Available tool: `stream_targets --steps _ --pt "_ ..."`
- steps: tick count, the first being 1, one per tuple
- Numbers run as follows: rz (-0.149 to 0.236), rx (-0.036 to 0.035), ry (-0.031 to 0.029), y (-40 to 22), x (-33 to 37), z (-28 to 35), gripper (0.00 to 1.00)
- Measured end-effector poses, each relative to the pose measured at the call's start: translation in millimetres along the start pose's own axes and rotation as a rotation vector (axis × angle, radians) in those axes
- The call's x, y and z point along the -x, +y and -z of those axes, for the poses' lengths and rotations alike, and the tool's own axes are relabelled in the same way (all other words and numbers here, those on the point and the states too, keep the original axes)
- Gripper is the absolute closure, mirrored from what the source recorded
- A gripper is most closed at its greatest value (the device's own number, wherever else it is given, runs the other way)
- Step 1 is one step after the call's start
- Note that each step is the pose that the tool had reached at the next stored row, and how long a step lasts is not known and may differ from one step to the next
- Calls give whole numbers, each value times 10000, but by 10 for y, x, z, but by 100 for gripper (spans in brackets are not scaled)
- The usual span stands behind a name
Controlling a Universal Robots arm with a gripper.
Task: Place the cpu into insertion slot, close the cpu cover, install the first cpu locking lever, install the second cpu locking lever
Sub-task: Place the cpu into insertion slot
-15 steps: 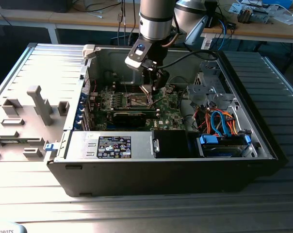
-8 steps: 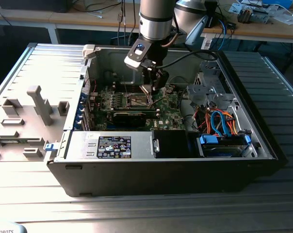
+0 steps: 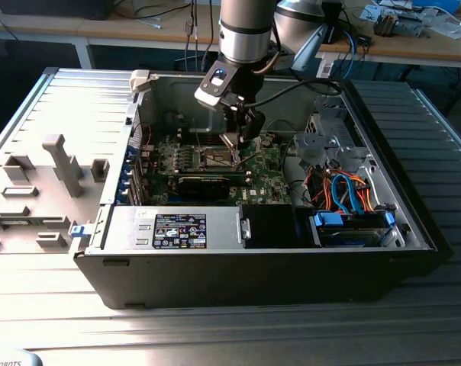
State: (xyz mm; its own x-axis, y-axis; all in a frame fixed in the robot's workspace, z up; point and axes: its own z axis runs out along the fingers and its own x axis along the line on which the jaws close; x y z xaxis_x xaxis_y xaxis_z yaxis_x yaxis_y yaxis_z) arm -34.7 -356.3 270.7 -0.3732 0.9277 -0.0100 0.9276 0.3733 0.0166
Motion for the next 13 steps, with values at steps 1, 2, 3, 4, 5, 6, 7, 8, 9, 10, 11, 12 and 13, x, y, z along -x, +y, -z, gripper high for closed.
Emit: stream_targets --steps 1,2,3,4,5,6,7,8,9,10,11,12,13 --pt "-24 -1 -1 0 0 0 46" --pt "-54 -1 -4 0 0 0 46" --pt "-76 -2 -4 0 0 0 46" --pt "-94 -2 -5 0 0 0 46" --pt "-119 -3 -7 0 0 0 46" --pt "-139 -4 -8 0 0 0 46" --pt "-171 -4 -9 0 0 0 46" --pt "-189 -4 -10 0 0 0 46" --pt "-227 -5 -11 0 0 0 46" --pt "-244 -6 -12 0 0 0 46" --pt "-263 -6 -13 0 0 0 46" --pt "-290 -6 -13 0 0 0 46" --pt "-309 -7 -14 0 0 0 46"
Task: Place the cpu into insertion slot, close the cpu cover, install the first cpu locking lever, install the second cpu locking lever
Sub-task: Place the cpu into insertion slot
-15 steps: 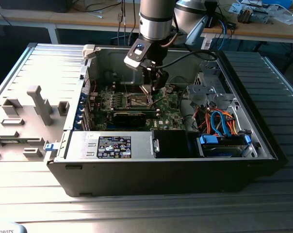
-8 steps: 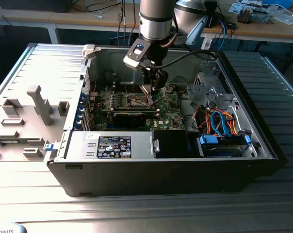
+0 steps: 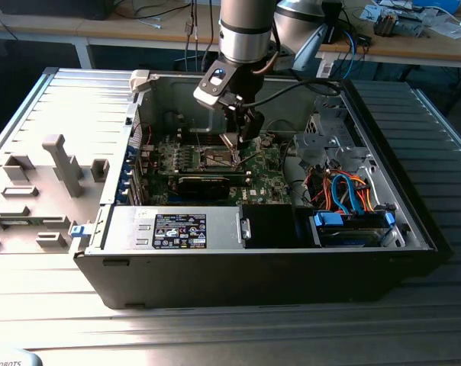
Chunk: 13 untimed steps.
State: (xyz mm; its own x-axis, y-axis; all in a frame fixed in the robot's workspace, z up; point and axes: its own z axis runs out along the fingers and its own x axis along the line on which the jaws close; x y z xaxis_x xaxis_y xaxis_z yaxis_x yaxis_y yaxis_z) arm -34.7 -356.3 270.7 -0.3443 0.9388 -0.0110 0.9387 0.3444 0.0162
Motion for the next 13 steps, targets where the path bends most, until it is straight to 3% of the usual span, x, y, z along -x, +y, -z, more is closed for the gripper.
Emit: stream_targets --steps 13 --pt "-331 -6 -11 0 0 0 46"
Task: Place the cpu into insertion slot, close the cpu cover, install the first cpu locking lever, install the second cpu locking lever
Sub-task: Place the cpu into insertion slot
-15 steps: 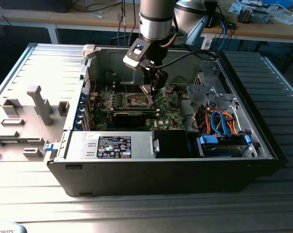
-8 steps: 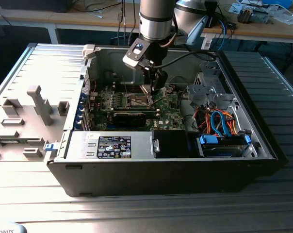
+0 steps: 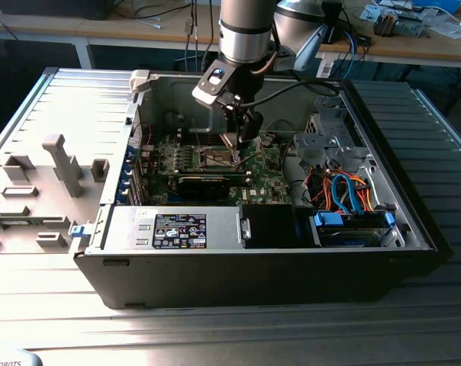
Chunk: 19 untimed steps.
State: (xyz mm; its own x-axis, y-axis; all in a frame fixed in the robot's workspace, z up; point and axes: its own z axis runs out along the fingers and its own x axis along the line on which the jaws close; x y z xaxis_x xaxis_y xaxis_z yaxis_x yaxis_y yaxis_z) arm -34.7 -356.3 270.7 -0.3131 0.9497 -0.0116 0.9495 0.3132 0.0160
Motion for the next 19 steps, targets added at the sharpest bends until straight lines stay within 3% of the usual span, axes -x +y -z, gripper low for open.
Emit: stream_targets --steps 19 --pt "-421 -7 -16 0 0 0 46"
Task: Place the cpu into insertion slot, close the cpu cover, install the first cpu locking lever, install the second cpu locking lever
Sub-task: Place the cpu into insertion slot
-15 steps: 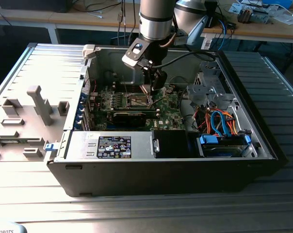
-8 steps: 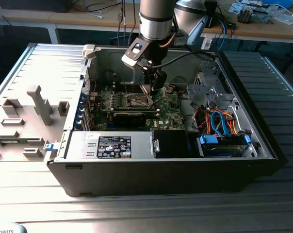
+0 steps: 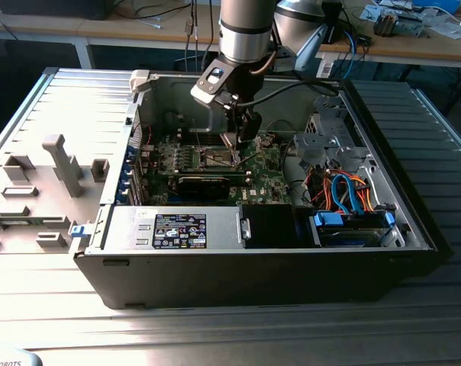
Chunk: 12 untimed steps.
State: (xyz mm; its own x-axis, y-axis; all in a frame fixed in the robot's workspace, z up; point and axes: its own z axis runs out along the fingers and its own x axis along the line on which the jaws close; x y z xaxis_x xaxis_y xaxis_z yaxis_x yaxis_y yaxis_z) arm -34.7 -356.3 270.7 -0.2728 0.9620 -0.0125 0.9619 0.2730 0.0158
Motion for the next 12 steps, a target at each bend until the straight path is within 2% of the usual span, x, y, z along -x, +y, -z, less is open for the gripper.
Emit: stream_targets --steps 12 --pt "-287 -5 -10 0 0 0 46"
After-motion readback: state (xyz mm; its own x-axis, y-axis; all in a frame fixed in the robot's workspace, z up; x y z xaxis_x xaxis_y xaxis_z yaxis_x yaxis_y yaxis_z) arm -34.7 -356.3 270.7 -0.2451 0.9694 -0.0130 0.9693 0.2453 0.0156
